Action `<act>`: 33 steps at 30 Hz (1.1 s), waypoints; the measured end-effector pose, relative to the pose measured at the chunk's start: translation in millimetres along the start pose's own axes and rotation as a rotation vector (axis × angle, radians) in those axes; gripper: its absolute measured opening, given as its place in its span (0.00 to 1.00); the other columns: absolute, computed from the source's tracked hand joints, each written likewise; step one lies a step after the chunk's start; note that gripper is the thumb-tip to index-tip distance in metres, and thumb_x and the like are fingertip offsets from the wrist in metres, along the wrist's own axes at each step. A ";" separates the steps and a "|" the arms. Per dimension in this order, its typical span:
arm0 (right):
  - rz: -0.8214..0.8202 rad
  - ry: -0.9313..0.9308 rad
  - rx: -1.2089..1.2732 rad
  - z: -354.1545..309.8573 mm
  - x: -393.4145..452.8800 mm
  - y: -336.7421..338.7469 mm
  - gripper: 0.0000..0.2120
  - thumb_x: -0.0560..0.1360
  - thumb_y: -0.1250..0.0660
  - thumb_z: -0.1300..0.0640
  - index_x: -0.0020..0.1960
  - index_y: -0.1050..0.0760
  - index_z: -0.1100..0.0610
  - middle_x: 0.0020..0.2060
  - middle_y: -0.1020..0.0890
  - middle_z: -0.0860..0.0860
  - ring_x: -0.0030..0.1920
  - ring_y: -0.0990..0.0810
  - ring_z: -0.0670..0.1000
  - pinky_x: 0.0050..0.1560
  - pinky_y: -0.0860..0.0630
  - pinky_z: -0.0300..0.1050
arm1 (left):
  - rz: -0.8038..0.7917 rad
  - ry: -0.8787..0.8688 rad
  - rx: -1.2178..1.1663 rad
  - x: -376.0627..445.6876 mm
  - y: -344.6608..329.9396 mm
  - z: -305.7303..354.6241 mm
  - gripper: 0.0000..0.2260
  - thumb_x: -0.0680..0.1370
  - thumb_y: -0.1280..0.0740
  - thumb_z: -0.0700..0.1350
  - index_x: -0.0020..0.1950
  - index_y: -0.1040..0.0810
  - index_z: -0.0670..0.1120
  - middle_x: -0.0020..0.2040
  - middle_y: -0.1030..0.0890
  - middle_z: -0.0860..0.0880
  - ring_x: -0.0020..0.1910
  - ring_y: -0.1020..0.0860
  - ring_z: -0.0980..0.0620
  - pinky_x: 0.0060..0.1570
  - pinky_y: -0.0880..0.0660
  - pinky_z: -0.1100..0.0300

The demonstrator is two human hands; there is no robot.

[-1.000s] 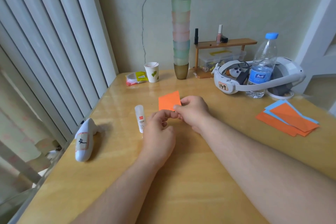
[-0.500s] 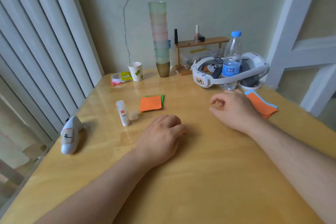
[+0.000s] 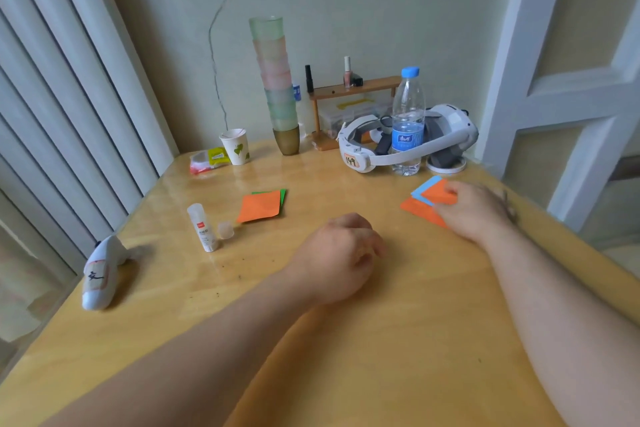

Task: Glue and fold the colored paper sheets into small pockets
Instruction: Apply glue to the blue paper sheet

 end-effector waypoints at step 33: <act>-0.029 0.221 0.915 -66.6 -48.8 0.6 0.04 0.79 0.27 0.63 0.50 0.17 0.55 0.43 0.11 0.51 0.45 0.12 0.52 0.49 0.16 0.51 | 0.261 0.330 -0.739 24.7 -10.7 -48.6 0.24 0.79 0.29 0.59 0.72 0.33 0.60 0.52 0.18 0.54 0.46 0.19 0.60 0.50 0.22 0.61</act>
Point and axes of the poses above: each hand's wrist, its own x-axis towards the middle knuckle, its own y-axis out of the back of the hand, z = x × y, the point moved 5 cm from there along x, towards the middle knuckle
